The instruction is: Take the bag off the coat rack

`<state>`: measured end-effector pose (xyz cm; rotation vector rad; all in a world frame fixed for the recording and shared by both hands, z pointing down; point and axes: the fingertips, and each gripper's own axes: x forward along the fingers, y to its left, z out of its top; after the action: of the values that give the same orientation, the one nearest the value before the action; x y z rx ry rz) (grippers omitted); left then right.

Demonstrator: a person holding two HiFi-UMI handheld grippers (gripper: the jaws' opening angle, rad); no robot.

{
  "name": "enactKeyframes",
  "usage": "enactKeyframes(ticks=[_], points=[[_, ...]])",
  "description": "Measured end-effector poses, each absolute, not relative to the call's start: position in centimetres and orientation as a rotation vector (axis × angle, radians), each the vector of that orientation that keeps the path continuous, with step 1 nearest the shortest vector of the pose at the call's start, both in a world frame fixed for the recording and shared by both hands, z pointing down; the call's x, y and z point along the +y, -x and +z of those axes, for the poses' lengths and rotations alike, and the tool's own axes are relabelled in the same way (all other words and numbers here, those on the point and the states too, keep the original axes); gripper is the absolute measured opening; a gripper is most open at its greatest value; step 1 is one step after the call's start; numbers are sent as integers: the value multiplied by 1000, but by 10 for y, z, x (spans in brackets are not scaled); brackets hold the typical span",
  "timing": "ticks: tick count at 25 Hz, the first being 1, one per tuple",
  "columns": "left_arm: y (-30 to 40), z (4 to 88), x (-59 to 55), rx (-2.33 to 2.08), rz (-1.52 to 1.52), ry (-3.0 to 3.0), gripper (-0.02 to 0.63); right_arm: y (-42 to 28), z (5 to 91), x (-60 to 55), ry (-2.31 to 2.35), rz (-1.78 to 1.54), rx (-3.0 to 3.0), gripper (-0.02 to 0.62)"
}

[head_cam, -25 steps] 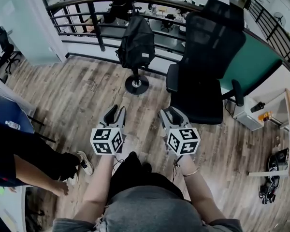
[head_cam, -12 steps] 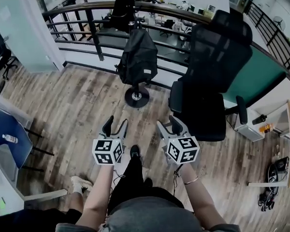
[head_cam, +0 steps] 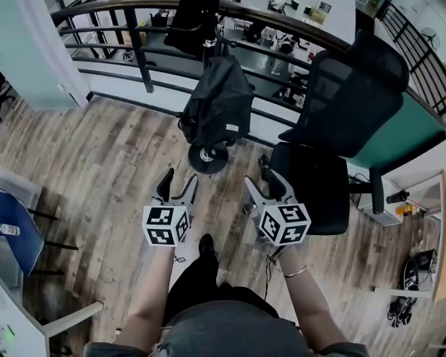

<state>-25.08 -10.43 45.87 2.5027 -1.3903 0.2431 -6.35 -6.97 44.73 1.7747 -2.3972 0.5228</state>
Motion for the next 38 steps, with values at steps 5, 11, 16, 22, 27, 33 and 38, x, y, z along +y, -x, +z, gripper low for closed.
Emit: enactKeyframes(ticks=[5,11,16,22,27,33,38], points=[[249,457,-151,-1364,254,-2526,258,59,442,-113,-1819,486,-2366,273],[245,455,-186,-1345,256,-2542,258,54,442,-145,-1849,473,-2335,275],[241,457,-208,-1342,256,-2522,258,46,446,-166,-1866,495,-2323,275],[234,459,-233,-1363,272,-2523,258,43,450,-200,-1806,447,-2329,278],[224,457,-256,-1394,288,-2504,258,37,449,-232,-1739,402,-2343,281],[213,467,-287,-1430,297,-2477,261,27,461,-275,-1671,403,-2364,295],[206,482,-308,-1444,327,-2432,279,21,477,-307,-1594,429,-2381,331]])
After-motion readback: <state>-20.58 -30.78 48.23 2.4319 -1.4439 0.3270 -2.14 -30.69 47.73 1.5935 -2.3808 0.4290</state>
